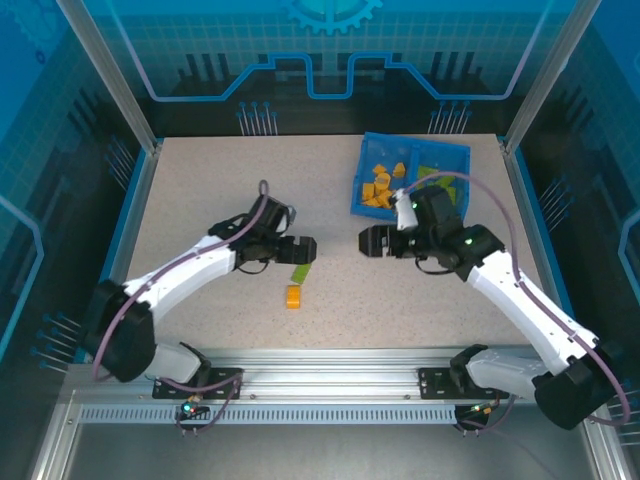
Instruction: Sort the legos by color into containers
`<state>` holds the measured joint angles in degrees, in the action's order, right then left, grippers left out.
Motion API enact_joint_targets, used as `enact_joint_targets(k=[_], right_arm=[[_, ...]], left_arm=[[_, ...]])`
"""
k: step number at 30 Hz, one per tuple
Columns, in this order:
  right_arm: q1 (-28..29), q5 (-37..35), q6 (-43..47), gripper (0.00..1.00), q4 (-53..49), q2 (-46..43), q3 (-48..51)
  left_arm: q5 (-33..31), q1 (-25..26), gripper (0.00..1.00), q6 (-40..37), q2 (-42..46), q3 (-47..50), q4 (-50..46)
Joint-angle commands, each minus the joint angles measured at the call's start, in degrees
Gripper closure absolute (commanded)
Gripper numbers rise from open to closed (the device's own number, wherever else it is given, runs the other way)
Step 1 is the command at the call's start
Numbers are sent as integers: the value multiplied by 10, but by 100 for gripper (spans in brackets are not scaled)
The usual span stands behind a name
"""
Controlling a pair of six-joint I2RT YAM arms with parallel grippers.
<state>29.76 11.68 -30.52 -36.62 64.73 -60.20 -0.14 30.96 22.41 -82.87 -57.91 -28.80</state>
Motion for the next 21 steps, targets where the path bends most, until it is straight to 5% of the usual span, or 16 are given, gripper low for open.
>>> enact_joint_targets(k=[1,13,21], right_arm=[[42,2,-32,17,-11,-22,44],[109,-65,-72,12,-37,-59,81],[112,-89,-73,12,-47,-48,69]], left_arm=[[-53,21,1,40,-54,-39,-43],[-106,64,18,56,-229,-101,-66],[-132,68,52,95,-240,-83,-65]])
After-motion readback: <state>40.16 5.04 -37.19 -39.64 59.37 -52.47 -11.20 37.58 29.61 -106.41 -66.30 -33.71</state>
